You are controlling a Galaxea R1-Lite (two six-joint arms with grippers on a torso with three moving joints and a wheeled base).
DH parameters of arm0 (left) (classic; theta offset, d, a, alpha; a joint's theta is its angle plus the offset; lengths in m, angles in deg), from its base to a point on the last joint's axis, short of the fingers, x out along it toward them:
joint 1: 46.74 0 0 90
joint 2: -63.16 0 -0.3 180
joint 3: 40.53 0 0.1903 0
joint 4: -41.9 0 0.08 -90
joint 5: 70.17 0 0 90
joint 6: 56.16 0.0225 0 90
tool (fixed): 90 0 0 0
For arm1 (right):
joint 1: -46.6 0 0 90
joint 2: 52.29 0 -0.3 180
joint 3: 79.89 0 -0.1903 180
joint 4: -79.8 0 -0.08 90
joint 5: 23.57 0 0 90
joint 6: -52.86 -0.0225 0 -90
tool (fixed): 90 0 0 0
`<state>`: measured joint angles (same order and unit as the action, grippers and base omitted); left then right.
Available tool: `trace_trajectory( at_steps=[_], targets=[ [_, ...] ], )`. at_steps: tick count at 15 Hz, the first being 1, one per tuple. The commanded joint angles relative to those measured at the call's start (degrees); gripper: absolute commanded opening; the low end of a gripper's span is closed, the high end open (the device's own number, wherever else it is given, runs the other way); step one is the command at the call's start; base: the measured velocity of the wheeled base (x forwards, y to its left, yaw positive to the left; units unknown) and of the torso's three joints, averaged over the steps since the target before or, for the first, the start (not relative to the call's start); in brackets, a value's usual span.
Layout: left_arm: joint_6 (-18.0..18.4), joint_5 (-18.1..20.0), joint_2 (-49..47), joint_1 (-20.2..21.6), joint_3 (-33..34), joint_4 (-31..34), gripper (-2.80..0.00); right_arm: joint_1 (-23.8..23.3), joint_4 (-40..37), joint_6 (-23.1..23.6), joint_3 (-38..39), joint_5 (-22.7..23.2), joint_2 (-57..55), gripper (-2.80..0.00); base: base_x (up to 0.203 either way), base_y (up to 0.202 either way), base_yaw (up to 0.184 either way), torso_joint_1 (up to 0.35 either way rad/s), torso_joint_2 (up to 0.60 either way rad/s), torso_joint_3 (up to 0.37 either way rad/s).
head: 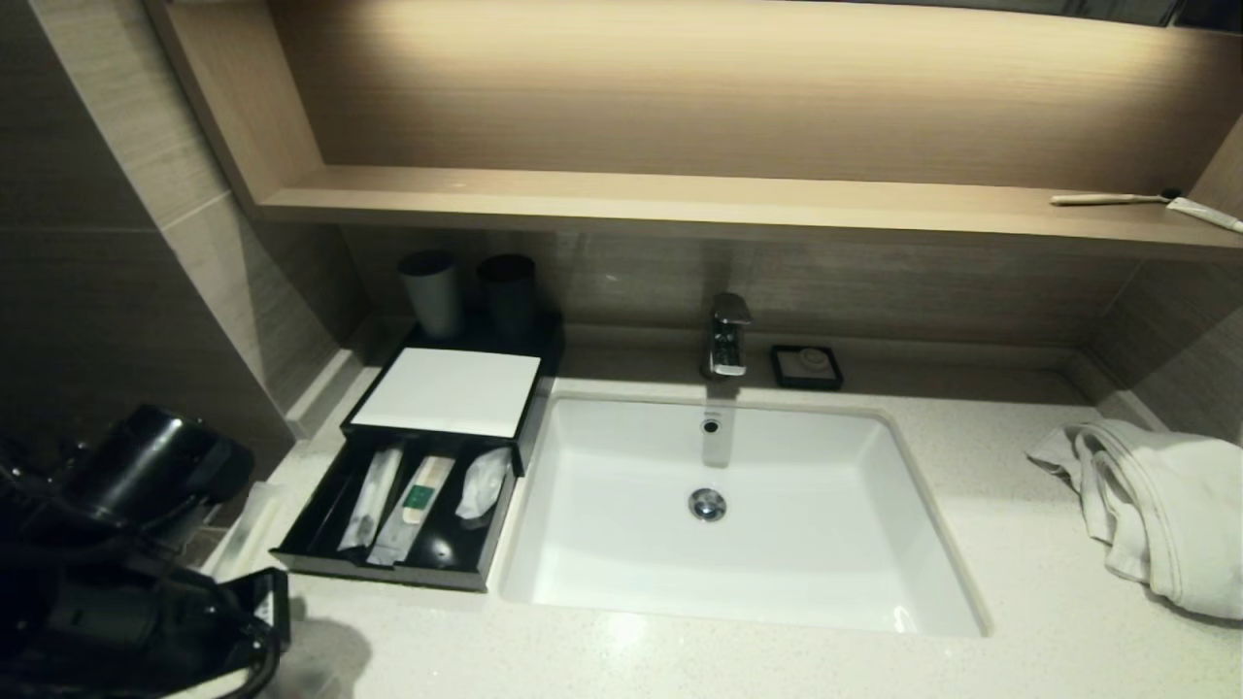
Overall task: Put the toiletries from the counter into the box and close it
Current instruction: Pick up the bathroom toiletry
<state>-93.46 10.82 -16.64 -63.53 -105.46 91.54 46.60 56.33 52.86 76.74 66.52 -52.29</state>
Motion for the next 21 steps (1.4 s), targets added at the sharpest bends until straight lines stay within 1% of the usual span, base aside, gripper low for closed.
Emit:
trace_trajectory(
  at_steps=[1, 4, 5, 7, 10, 11, 12, 14, 17, 18, 19, 21],
  targets=[
    [-2.2, -0.1, -0.4, 0.0, 1.0, -0.4, -2.8, 0.0, 0.0, 0.0, 0.0, 0.0, 0.0, -2.8, 0.0, 0.0, 0.0, 0.0, 0.0, 0.0],
    [-6.4, -0.1, -1.9, 0.0, 2.7, -0.6, -2.8, 0.0, 0.0, 0.0, 0.0, 0.0, 0.0, -2.8, 0.0, 0.0, 0.0, 0.0, 0.0, 0.0],
    [-7.3, -0.1, -2.2, 0.0, 3.6, -0.9, -2.8, 0.0, 0.0, 0.0, 0.0, 0.1, 0.0, -2.8, 0.0, 0.0, 0.0, 0.0, 0.0, 0.0],
    [-7.6, -0.1, -2.4, 0.0, 5.2, -2.2, -2.8, 0.0, -0.1, 0.0, 0.0, 0.0, 0.0, -2.8, 0.0, 0.0, 0.0, 0.0, 0.0, 0.0],
    [-8.3, 0.0, -5.0, 2.2, 7.1, -7.1, -2.8, -0.1, 0.0, 0.0, 0.0, 0.0, 0.0, -2.8, 0.0, 0.0, 0.0, 0.0, 0.0, 0.0],
    [-8.5, -0.1, -5.0, 2.4, 7.6, -7.8, -2.8, 0.0, 0.0, 0.0, 0.0, 0.0, 0.0, -2.8, 0.0, 0.0, 0.0, 0.0, 0.0, 0.0],
    [-8.5, -0.2, -5.2, 2.5, 7.5, -8.1, 0.0, 0.0, 0.0, 0.1, 0.0, 0.0, 0.0, -2.8, 0.0, 0.0, 0.0, 0.0, 0.0, 0.0],
    [-8.5, 0.0, -5.4, 3.4, 7.5, -9.5, 0.0, -0.1, 0.0, 0.0, 0.0, 0.0, 0.0, -2.8, 0.0, 0.0, 0.0, 0.0, 0.0, 0.0],
    [-8.5, 0.1, -6.8, 3.7, 7.9, -10.4, 0.0, 0.0, 0.0, 0.0, 0.0, 0.0, 0.0, -2.8, 0.0, 0.0, 0.0, 0.0, 0.0, 0.0],
    [-8.5, 0.4, -7.0, 3.7, 7.9, -10.5, 0.0, 0.0, 0.0, 0.0, 0.0, 0.0, 0.0, -2.8, 0.0, 0.0, 0.0, 0.0, 0.0, 0.0],
    [-8.5, 1.6, -7.5, 4.0, 7.9, -10.5, 0.0, 0.0, 0.0, 0.0, 0.0, 0.0, 0.0, -2.8, 0.0, 0.0, 0.0, 0.0, 0.0, 0.0],
    [-8.5, 2.3, -8.8, 4.3, 8.0, -11.1, 0.0, 0.0, 0.0, 0.0, 0.0, 0.0, 0.0, -2.8, 0.0, 0.0, 0.0, 0.0, 0.0, 0.0]
  ],
)
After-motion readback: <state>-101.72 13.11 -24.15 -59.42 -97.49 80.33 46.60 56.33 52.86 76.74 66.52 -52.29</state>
